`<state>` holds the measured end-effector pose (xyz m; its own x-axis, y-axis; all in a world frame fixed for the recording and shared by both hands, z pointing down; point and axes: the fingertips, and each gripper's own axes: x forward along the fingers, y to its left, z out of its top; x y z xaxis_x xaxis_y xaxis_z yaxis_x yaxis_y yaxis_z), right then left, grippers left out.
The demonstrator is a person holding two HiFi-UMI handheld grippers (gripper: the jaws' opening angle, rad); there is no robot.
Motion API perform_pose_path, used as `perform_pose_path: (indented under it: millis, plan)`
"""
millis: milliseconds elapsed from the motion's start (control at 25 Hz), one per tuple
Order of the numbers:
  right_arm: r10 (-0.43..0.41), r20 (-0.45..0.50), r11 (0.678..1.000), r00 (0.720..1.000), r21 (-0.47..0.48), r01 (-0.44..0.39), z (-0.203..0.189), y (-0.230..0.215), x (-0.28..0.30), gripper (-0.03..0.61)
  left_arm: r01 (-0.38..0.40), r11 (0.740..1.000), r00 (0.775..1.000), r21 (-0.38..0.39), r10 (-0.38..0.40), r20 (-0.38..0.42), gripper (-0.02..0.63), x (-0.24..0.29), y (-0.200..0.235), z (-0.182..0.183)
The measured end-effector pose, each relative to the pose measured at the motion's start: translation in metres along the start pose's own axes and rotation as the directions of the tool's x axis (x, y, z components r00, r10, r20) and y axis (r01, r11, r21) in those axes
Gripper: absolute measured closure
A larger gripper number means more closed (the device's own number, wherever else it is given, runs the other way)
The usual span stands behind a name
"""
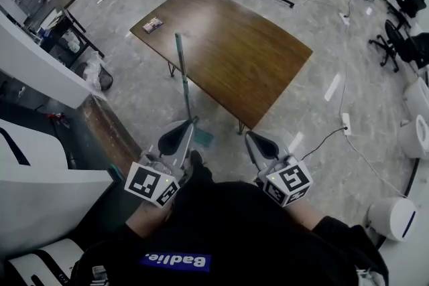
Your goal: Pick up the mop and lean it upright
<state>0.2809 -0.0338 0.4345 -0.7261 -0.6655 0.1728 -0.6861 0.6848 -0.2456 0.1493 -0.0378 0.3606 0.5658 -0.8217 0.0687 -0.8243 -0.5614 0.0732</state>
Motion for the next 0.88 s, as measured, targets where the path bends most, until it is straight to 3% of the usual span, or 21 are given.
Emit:
perform_pose_path:
  millis: [400,880]
  plan:
    - [-0.083,-0.030,0.997,0.996,-0.006,0.083,0.023,-0.013,0.095,0.572,0.062,0.998,0.998,-0.031,-0.062,0.008,0.594,0.038,0.102,0.005]
    - [-0.159,-0.048,0.987,0.986,-0.007,0.159,0.032,-0.001,0.199,0.572,0.159,0.985,0.986,-0.067,-0.161,-0.032,0.594,0.063,0.202,-0.021]
